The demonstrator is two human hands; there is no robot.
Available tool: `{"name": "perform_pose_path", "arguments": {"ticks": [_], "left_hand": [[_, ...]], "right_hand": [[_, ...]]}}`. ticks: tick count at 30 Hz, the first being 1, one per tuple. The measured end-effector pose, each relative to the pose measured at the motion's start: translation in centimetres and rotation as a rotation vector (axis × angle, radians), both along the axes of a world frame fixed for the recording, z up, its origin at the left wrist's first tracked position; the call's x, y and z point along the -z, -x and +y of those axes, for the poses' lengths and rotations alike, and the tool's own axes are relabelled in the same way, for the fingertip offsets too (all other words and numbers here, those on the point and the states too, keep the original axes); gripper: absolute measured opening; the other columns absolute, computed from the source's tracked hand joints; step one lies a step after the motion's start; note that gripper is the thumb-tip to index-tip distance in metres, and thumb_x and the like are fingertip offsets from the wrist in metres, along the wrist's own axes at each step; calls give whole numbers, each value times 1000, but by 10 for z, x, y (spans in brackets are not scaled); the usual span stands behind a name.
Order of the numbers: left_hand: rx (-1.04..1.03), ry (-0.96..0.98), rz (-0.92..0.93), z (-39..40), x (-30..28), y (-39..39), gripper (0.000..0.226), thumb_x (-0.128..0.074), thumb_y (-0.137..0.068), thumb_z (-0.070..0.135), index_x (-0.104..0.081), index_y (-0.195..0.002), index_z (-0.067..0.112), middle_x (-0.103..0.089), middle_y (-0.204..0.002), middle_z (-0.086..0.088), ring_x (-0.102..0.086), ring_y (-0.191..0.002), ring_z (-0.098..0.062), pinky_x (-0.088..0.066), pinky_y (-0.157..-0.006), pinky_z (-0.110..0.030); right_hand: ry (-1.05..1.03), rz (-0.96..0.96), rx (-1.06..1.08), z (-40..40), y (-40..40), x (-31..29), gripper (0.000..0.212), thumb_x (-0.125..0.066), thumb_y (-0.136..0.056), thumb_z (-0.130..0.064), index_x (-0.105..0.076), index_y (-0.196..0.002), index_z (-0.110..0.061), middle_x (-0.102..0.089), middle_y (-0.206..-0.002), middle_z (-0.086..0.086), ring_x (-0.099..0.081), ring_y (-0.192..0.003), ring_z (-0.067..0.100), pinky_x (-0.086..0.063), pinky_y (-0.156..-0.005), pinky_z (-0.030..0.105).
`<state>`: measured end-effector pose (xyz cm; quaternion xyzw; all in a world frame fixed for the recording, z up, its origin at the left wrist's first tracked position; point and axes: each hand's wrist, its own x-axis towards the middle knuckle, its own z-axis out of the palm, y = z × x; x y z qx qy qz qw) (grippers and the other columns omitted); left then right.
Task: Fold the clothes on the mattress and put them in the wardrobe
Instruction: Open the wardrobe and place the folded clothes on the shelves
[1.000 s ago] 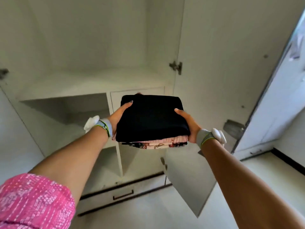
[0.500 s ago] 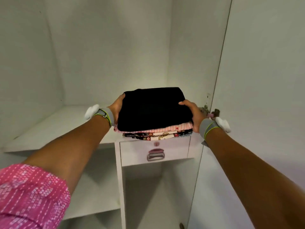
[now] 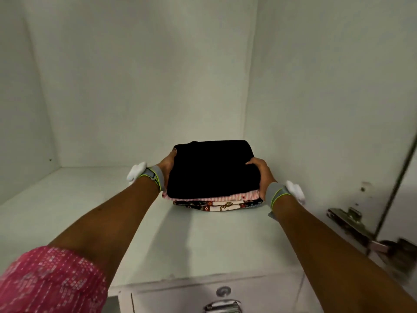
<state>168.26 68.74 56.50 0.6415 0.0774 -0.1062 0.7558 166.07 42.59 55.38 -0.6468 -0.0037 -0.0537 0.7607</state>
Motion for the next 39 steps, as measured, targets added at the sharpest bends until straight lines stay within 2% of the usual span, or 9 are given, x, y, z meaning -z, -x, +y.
{"name": "perform_pose_path", "arguments": {"ticks": [5,9,14,17,19,21,26,30,39], "left_hand": [[-14,5,51,-5,21,-68,71,-32,-89,71,-65,-111,12,-72,-95,-14,-67,-83,-28,-48,-78,-32],[-290,-265,-9,-16,33,-105,81,-38,-92,63,-30,-146,3,-38,-148,-20,-40,-133,-38,-36,-107,-44],[-543,-481,-152,-31,31,-122,63,-44,-99,41,-22,-148,7,-32,-143,-29,-38,-130,-44,-30,-106,-41],[-617,-914,-479,-36,22,-110,45,-49,-94,33,-42,-137,23,-42,-135,-14,-46,-118,-39,-38,-94,-44],[-405,-1296,-663,-47,10,-100,42,-45,-93,45,-48,-132,31,-43,-139,-4,-38,-128,-32,-33,-98,-48],[-116,-1488,-619,-63,6,-94,56,-32,-94,59,-38,-142,30,-29,-153,-2,-19,-142,-29,-20,-107,-59],[-33,-1553,-470,-88,21,-94,65,-18,-95,60,-11,-152,30,-3,-161,2,7,-147,-30,-6,-107,-71],[-130,-1550,-523,-90,28,-107,64,-20,-95,61,-17,-151,30,-9,-161,2,2,-147,-30,-9,-107,-71],[-109,-1568,-462,-106,28,-151,66,-18,-93,64,-24,-150,32,-17,-159,2,-3,-147,-30,-10,-106,-70]], "right_hand": [[38,49,60,2,-58,11,32,-62,-54,-38,-58,-79,-17,-59,-73,5,-57,-67,21,-41,-58,26],[48,38,100,-1,-98,19,10,-50,-92,-22,-54,-101,-18,-56,-85,4,-54,-73,16,-43,-64,25],[184,76,110,-4,-126,16,36,-40,-99,-11,-40,-135,-8,-53,-117,14,-52,-82,19,-42,-69,24],[644,50,161,-5,-138,-6,44,-47,-94,-9,-38,-137,-15,-51,-129,21,-56,-90,27,-44,-77,30],[1061,-70,323,1,-135,-23,43,-52,-88,-7,-49,-129,-21,-54,-123,16,-57,-102,33,-44,-83,33],[1203,-307,455,16,-120,-36,34,-52,-84,-11,-59,-114,-25,-58,-116,7,-58,-102,30,-46,-80,33],[1539,-260,209,54,-103,-15,34,-33,-96,-40,-59,-111,-24,-63,-117,2,-58,-105,27,-42,-83,36],[1481,-202,216,47,-125,14,43,-17,-100,-45,-41,-134,-33,-31,-153,-5,-25,-142,27,-15,-111,58],[1428,-157,230,35,-169,22,43,-16,-100,-44,-38,-137,-36,-23,-156,-11,-16,-145,21,-6,-113,55]]}}
